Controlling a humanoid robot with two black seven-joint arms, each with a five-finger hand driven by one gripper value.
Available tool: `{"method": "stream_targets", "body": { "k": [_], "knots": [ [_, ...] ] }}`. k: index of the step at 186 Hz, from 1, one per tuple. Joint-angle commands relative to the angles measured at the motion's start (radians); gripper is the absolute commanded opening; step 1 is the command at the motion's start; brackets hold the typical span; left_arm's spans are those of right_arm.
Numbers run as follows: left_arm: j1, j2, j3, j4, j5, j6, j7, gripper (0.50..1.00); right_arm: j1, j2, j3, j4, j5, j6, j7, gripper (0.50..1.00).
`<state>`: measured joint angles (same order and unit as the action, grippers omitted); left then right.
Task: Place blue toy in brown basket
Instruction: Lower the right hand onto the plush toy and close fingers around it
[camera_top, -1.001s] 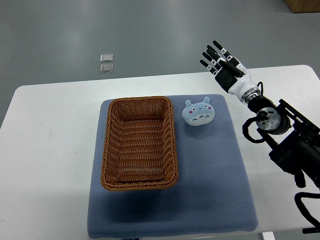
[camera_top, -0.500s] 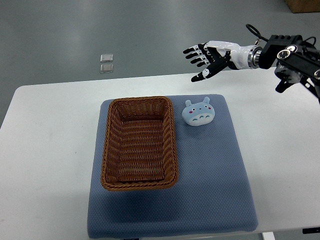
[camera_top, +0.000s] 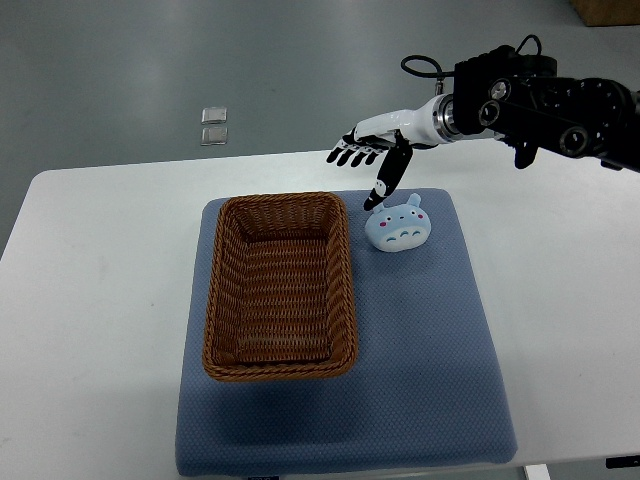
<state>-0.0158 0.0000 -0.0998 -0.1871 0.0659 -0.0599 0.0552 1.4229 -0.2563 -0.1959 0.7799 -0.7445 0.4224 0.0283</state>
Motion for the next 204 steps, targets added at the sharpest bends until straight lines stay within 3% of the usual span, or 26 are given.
{"method": "stream_targets", "body": {
  "k": [1,157,171,186,192,197,204],
  "knots": [
    [0.000,0.000,0.000,0.000,0.000,0.000,0.000,1.000,-0.024,0.006,-0.028,-0.007,-0.021,-0.042,-0.001,0.911],
    [-0.001,0.000,0.000,0.005,-0.001,0.000,0.000,1.000,-0.160,0.045,-0.036,-0.056,-0.118,-0.151,-0.028,0.881],
    [-0.001,0.000,0.000,0.006,-0.001,0.000,0.000,1.000,-0.168,0.045,-0.036,-0.057,-0.119,-0.152,-0.028,0.846],
    [-0.001,0.000,0.000,0.006,-0.001,0.000,0.000,1.000,-0.170,0.045,-0.039,-0.056,-0.128,-0.157,-0.027,0.756],
    [-0.001,0.000,0.000,0.006,-0.001,0.000,0.000,1.000,-0.173,0.043,-0.040,-0.057,-0.141,-0.157,-0.028,0.705],
    [-0.001,0.000,0.000,0.008,-0.001,0.000,0.000,1.000,-0.176,0.043,-0.043,-0.056,-0.153,-0.159,-0.027,0.633],
    [-0.001,0.000,0.000,0.008,-0.001,0.000,0.000,1.000,-0.176,0.042,-0.043,-0.056,-0.165,-0.160,-0.027,0.580]
  ]
}}
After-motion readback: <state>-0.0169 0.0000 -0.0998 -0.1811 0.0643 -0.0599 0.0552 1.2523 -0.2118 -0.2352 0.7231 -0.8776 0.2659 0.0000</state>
